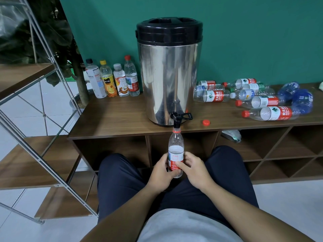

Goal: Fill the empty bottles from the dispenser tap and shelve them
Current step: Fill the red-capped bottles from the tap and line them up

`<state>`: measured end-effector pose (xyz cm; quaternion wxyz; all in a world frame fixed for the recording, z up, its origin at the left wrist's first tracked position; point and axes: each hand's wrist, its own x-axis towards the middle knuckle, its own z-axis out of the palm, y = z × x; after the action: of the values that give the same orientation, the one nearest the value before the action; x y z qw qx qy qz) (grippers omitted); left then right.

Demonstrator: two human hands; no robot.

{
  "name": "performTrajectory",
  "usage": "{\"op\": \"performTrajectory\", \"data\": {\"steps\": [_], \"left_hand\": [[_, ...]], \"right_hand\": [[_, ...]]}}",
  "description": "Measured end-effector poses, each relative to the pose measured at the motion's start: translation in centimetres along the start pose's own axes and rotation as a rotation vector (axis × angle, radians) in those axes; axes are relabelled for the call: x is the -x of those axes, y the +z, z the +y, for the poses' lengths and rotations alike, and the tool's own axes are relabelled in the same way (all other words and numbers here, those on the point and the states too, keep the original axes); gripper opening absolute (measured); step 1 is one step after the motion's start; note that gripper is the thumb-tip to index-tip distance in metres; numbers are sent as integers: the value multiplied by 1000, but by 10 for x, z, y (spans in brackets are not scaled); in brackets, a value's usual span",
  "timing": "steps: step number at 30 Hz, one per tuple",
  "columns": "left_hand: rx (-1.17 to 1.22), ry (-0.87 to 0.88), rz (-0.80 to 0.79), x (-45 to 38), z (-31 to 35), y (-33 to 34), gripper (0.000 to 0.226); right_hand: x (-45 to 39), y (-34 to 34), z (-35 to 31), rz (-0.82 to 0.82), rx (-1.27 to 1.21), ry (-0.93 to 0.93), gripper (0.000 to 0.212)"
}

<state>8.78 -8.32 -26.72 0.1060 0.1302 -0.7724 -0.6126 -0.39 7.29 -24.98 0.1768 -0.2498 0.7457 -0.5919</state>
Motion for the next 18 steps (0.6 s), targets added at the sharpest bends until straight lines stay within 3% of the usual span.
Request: {"op": "performTrajectory", "data": {"steps": [18], "left_hand": [[-14, -5, -3, 0, 0, -1, 71]], "right_hand": [[0, 0, -1, 3, -2, 1, 39]]}}
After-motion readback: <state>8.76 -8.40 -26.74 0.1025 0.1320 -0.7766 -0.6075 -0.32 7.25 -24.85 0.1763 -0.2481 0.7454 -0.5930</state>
